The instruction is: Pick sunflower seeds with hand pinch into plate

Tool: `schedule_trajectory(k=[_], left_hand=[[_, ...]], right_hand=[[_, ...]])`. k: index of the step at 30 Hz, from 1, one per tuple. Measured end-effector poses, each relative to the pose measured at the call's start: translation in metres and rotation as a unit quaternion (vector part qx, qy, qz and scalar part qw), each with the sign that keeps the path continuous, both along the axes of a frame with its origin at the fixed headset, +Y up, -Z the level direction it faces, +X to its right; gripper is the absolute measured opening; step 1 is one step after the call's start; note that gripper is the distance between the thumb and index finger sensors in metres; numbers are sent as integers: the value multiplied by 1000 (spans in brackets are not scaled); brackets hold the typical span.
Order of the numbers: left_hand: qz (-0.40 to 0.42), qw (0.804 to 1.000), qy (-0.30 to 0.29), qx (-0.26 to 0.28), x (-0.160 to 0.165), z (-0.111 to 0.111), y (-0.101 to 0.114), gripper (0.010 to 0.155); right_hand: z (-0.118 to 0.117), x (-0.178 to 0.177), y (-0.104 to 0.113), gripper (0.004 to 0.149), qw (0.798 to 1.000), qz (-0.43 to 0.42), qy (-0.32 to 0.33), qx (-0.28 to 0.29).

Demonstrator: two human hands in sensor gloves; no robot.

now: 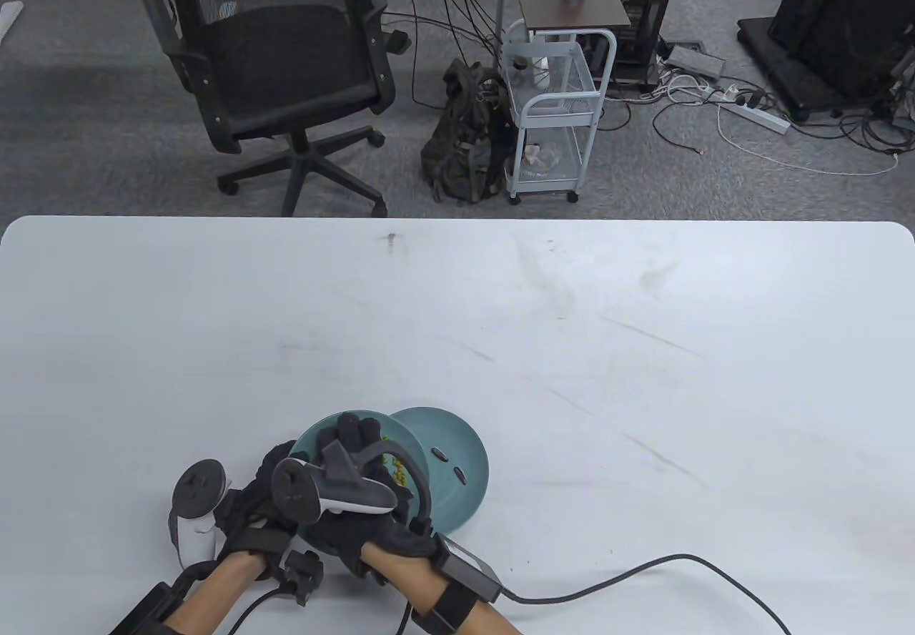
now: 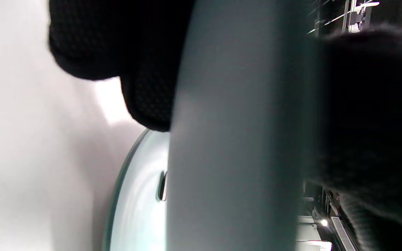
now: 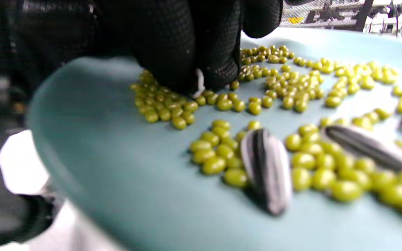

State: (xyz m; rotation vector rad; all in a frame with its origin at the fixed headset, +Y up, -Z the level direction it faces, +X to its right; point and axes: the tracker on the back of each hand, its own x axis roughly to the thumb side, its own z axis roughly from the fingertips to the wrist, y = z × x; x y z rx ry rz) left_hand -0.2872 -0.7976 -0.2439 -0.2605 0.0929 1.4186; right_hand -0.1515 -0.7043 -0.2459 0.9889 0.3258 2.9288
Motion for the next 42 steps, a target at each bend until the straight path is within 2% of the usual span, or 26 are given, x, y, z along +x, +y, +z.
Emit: schedule_trajectory(k=[4,10,19,24,28,32,36,42], left_hand=[[3,1000,1,-3,-1,-1,-2,46],[0,1000,4,-5,-2,-1,-3,46],[4,1000,5,-7,-3,-1,-2,46],[-4,1000,28,-9,-12,-3,0,46],[6,999,43,-18,-20,-6,2,46],[18,998,55,-26,-26,-8,1,46],[10,997,70,-23,-31,-10,3,46],[16,996,83,-23,-37,-11,4,46]], right_hand=[[1,-2,-1,34,1000,2,4,8],[-5,4,-6,34,999,-35,-6,-18],[-7,10,2,34,998,-64,-6,-26],[-7,22,26,33,994,-104,-13,-9],[-10,46,52,33,988,-151,-41,9],[-17,71,59,33,981,-181,-75,8],[-24,100,48,33,975,-188,-116,10],[-36,137,-3,33,970,-160,-182,-11]])
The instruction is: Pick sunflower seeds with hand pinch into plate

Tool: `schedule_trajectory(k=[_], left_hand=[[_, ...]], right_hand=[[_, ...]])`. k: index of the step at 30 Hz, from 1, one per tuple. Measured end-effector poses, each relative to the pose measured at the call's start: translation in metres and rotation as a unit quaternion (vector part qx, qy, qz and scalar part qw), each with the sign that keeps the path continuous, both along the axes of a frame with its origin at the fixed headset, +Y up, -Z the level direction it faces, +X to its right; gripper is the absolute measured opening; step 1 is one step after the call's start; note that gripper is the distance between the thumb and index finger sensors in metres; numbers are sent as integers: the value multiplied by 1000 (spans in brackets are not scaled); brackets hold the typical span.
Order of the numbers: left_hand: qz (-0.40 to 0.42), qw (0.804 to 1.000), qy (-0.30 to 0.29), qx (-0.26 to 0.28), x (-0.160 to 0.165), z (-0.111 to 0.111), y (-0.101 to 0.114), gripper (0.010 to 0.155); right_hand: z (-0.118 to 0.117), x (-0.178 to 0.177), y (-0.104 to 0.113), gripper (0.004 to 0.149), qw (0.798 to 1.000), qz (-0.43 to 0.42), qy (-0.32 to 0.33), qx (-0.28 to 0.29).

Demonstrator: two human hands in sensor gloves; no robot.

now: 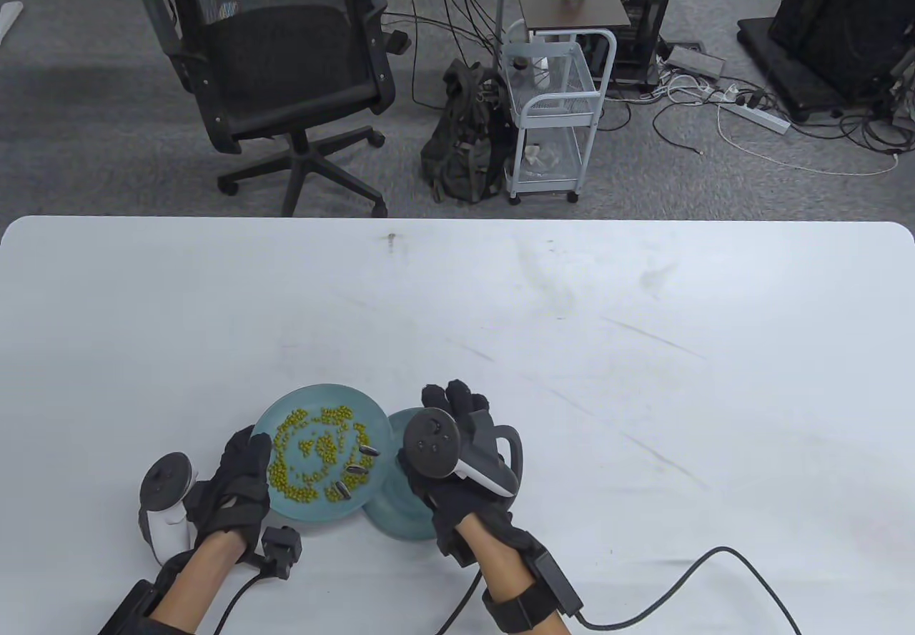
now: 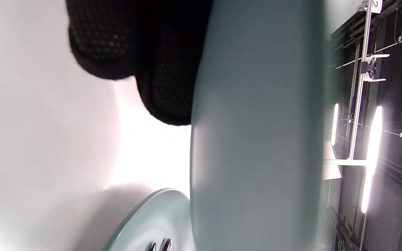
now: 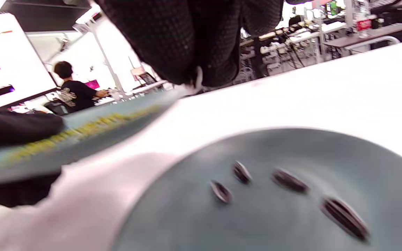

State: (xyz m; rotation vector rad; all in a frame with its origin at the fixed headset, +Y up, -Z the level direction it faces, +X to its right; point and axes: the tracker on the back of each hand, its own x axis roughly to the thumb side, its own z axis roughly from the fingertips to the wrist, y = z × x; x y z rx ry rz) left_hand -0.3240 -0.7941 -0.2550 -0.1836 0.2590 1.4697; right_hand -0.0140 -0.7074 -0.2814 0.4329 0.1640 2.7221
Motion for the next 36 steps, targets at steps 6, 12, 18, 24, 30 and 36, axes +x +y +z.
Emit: schedule_trajectory(k=[6,12,18,24,30,36], left_hand=[[2,1000,3,-2,1,0,0,46],[4,1000,-8,1,2,-1,0,46],[5,1000,-12,5,2,-1,-2,46],[8,1000,-15,8,2,-1,-3,46],[9,1000,-15,8,3,-1,-3,46],[10,1000,-16,8,3,-1,-3,46]], right_hand=[[-11,4,-38,33,998,41,-15,-33],[-17,-2,-55,33,996,62,-5,-56],[-18,-3,-56,33,996,70,-2,-59],[-17,-2,-55,34,995,74,-8,-68],[-17,0,-53,36,996,65,-14,-65],[-18,1,-53,36,996,61,-16,-63]])
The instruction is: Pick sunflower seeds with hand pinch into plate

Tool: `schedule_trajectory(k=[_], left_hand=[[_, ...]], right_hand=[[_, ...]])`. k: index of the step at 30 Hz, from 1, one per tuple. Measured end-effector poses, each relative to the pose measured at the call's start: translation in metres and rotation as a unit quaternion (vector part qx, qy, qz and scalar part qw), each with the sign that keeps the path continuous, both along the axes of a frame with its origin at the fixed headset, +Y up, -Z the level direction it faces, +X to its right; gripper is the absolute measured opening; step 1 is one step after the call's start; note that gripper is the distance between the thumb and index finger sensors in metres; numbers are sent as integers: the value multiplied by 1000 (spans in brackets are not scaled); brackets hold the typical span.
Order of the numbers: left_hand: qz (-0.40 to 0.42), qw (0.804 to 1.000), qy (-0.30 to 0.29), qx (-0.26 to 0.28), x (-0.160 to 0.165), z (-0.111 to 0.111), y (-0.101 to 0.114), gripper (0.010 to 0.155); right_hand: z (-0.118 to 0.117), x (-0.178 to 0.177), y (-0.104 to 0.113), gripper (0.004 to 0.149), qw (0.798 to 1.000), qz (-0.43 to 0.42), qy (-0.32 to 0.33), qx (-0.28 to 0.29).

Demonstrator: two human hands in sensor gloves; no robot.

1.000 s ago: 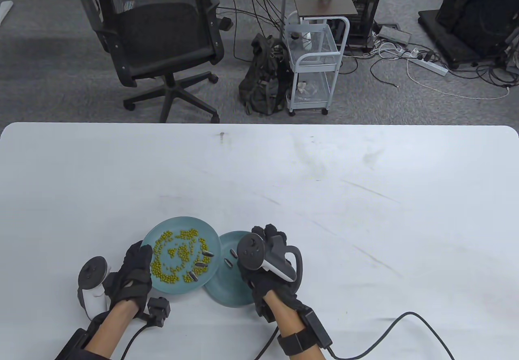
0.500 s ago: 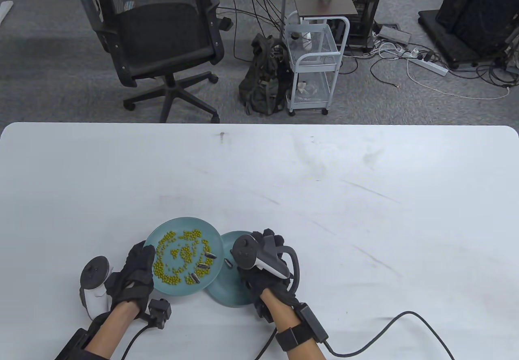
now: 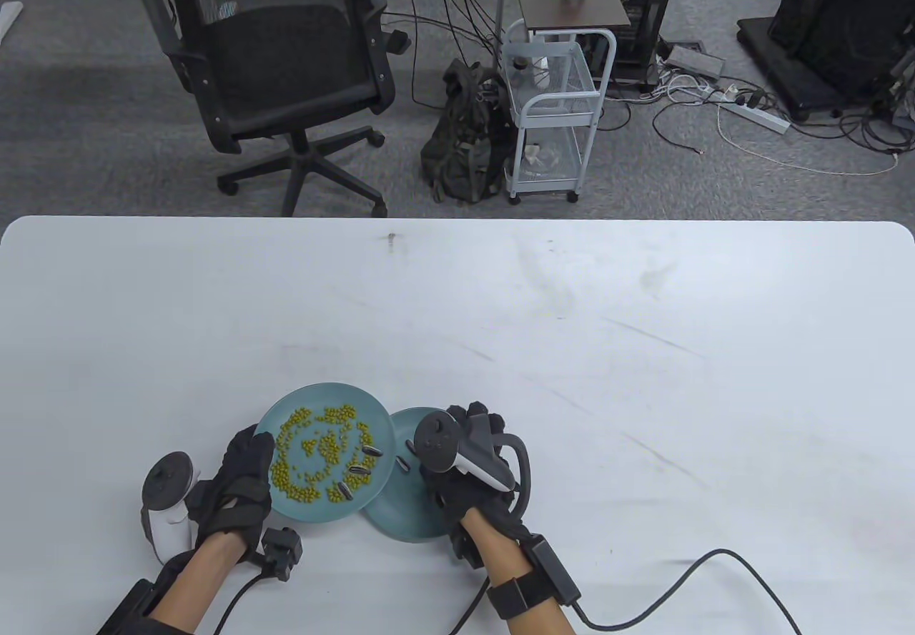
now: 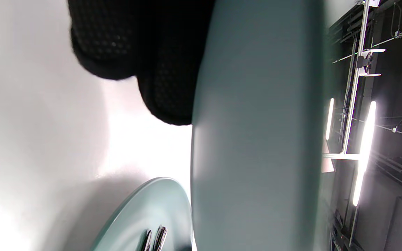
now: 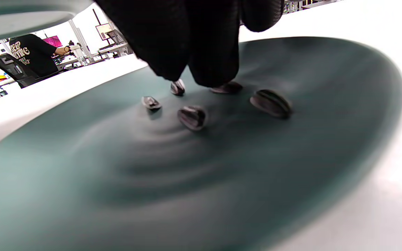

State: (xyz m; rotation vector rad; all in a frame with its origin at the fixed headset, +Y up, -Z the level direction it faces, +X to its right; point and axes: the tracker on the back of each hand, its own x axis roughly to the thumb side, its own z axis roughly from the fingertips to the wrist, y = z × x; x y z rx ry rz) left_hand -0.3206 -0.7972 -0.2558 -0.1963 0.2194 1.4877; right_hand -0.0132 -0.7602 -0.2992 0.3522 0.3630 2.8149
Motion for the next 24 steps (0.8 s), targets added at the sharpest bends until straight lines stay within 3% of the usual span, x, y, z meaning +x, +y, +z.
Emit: schedule_trajectory(k=[15,18,24], left_hand=[[-2,1000,-1,1,0,0,-1,46],[-4,1000,1,0,0,0,-1,46],[-6,1000,3,3,0,1,-1,46]], right_hand=[[1,5,9,36,1000,-16,-12,-3],[3,8,21,37,999,-27,-15,-26],[14,6,70,39,997,-76,-7,14]])
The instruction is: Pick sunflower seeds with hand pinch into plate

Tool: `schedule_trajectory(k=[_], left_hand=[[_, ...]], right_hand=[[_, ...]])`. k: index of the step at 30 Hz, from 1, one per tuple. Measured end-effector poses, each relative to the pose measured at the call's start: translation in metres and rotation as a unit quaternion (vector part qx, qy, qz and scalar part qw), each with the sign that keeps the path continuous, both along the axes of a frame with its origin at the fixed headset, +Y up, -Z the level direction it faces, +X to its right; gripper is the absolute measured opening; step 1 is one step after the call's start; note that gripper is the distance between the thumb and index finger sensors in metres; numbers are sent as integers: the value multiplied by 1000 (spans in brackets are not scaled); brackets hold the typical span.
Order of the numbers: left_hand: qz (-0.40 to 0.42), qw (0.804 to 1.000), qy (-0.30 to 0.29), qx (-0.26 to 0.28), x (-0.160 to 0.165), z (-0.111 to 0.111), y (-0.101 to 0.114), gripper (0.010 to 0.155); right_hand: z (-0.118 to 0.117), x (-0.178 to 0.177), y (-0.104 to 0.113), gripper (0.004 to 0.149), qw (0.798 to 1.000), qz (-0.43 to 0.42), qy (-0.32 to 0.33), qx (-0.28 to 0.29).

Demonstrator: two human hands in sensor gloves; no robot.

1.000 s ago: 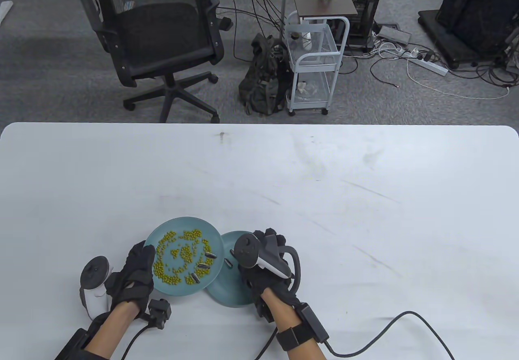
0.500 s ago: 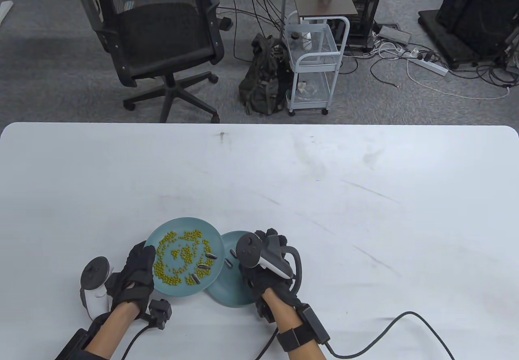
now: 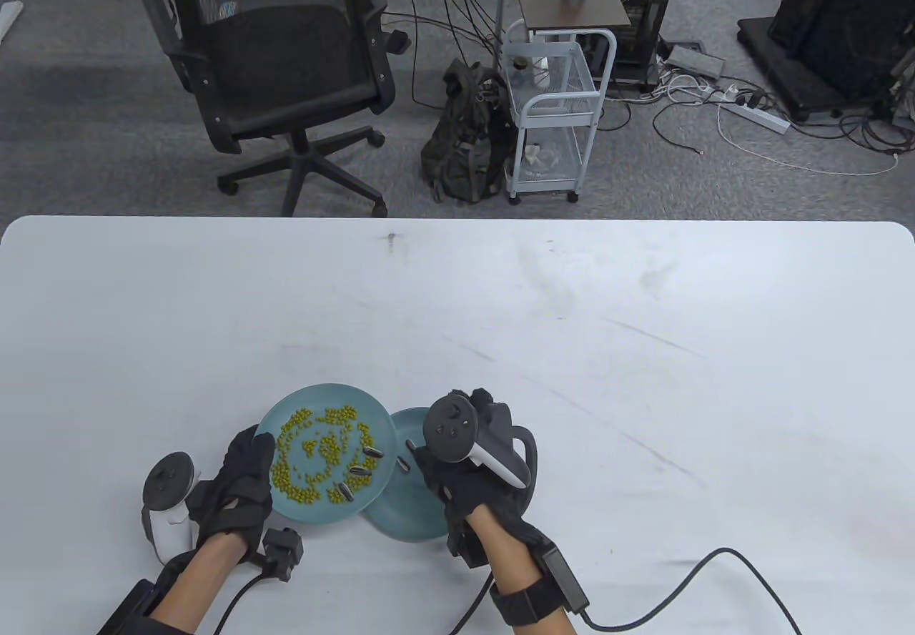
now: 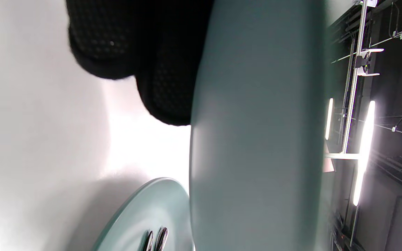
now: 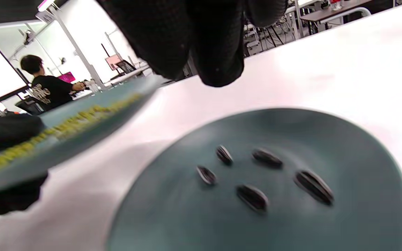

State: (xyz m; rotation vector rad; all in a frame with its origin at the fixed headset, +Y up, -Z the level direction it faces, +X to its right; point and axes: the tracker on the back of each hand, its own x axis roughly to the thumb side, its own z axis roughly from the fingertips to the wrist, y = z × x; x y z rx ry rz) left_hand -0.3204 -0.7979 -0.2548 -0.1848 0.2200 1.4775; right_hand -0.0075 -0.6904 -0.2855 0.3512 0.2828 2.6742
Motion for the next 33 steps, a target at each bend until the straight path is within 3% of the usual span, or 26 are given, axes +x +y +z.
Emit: schedule_trajectory(k=[8,14,18,20,33], left_hand=[[4,1000,-5,-1,1,0,0,46],[7,1000,-6,2,2,0,1,46],[9,1000,0,3,1,1,0,46],[12,1000,-4,1,1,0,0,46],[-6,1000,17,7,-3,1,4,46]], right_hand=[[6,-39,38,40,998,23,55,14],[3,-83,46,44,994,42,105,-11],[2,-112,35,43,991,28,127,-4],[3,-120,28,44,986,63,150,-35],[4,-127,5,44,980,106,160,-55]])
